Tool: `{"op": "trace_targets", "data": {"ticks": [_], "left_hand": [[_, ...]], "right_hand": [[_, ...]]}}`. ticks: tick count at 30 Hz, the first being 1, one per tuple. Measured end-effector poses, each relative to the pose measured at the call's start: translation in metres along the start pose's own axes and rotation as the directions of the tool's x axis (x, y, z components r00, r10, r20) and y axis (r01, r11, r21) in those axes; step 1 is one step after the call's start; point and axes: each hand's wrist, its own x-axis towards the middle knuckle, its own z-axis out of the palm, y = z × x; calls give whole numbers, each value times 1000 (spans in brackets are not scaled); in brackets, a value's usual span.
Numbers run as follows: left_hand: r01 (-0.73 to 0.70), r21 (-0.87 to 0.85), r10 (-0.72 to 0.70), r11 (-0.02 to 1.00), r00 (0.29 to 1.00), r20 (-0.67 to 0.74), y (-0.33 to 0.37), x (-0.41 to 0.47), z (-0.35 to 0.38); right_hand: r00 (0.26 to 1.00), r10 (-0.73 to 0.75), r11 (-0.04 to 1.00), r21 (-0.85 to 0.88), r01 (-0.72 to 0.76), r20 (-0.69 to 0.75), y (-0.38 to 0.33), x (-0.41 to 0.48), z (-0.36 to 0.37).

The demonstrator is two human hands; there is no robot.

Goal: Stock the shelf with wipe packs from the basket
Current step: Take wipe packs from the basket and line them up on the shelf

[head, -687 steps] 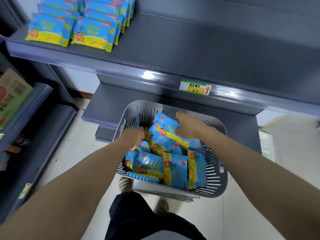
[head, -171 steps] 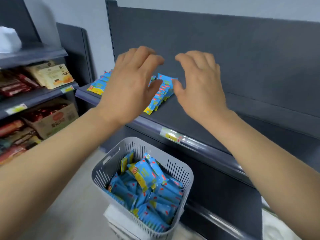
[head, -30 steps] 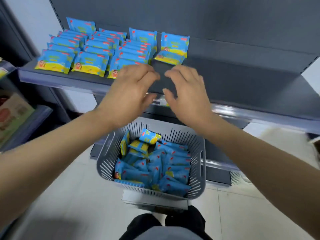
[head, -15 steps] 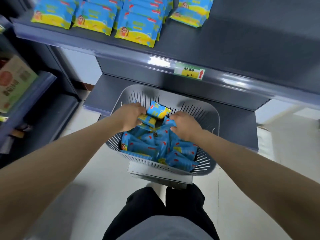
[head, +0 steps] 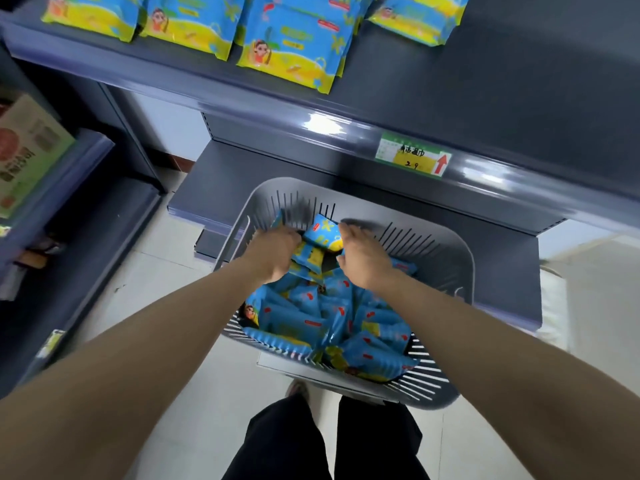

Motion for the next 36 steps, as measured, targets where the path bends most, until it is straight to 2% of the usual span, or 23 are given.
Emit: {"op": "trace_targets", "data": {"ticks": [4,7,11,19,22,24,26,28,31,34,36], "left_hand": [[-46,171,51,984,998,-28,-6,12,7],[-86,275,91,958,996,-5,-8,22,13],[-76,338,75,938,997,16,-8,28,22],[-11,194,29,981,995,-92,-6,28,-17],[-6,-27,4,1000,997,-76,-3,18,-50],[1,-218,-19,976,996,-83,4,7,-75],[56,-519,-84,853,996,-29,12,-5,-101],[122,-768,-88,629,992,86,24,-16,-126],[127,-894,-28,429,991,128,41,-25,-159],[95,-965,-5,244,995,96,58,-27,-188],[61,-988,-29,139,998,58,68,-25,-205]], "right_hand": [[994,87,996,-6,-88,-59,-6,12,12],[995,95,995,-5,-95,-21,-9,18,17],[996,79,990,114,-82,33,-5,17,21],[991,77,982,183,-57,-108,0,-5,-31],[971,81,959,284,-13,-227,2,-27,-65],[959,71,948,319,22,-276,4,-41,-90],[943,74,928,367,54,-325,6,-52,-116],[914,90,903,419,93,-396,8,-60,-142],[860,139,842,515,159,-492,14,-65,-180],[818,228,660,701,268,-528,23,-61,-220],[821,243,545,773,325,-517,32,-55,-244]]}}
